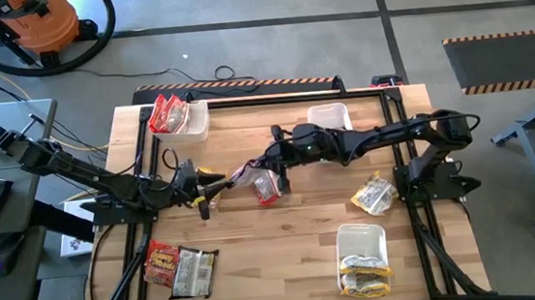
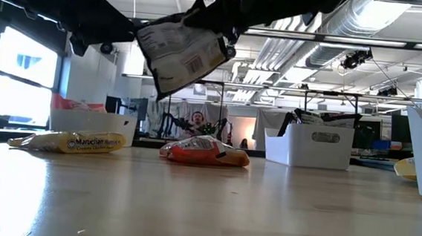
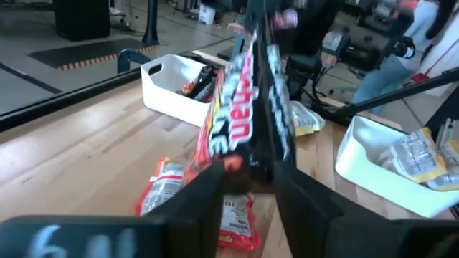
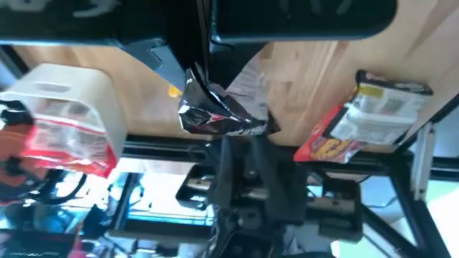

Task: Sort Maruchan noodles
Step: Put the black noodle pack into the top right white bin

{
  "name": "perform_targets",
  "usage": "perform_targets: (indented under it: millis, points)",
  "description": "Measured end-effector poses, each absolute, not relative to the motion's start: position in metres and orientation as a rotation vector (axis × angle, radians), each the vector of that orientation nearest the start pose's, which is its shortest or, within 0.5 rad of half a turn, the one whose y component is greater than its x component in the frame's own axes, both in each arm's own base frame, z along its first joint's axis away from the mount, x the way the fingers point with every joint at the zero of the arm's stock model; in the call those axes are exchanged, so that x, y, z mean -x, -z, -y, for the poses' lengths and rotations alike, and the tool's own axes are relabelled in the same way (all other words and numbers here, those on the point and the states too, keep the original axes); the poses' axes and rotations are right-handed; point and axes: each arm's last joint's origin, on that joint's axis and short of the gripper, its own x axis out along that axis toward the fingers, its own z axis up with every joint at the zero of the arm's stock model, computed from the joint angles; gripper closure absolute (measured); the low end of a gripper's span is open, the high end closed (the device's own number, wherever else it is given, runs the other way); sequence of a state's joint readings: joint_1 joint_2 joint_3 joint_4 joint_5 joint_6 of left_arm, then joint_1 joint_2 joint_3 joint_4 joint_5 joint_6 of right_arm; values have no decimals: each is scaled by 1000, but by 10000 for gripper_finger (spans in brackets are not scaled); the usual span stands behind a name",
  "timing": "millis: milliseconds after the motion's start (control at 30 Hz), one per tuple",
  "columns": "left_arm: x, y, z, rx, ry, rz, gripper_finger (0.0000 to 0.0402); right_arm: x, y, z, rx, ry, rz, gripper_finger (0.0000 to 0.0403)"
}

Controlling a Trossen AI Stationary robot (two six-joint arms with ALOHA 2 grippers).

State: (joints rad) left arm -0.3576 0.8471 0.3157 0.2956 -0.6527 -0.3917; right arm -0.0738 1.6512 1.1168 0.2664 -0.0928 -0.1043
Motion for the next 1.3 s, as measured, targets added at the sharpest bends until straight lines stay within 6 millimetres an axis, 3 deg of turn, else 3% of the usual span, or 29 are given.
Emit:
perform_targets:
  millis: [267, 500, 667, 1100, 1300]
  points:
    - [-170, -207, 44, 264, -345, -153, 219, -368, -283, 26, 89, 1, -220, 403]
    - [-170, -211, 43, 187, -413, -109, 193, -366, -288, 25, 96, 0, -203, 403]
    - [-175, -219, 44, 115, -385, -42, 190, -366, -290, 25, 96, -2, -184, 403]
    - [-198, -216, 37, 27, -341, 21, 190, -367, -292, 24, 92, -21, -159, 403]
    - [-207, -212, 30, -2, -364, 40, 230, -367, -292, 24, 73, -21, -160, 403]
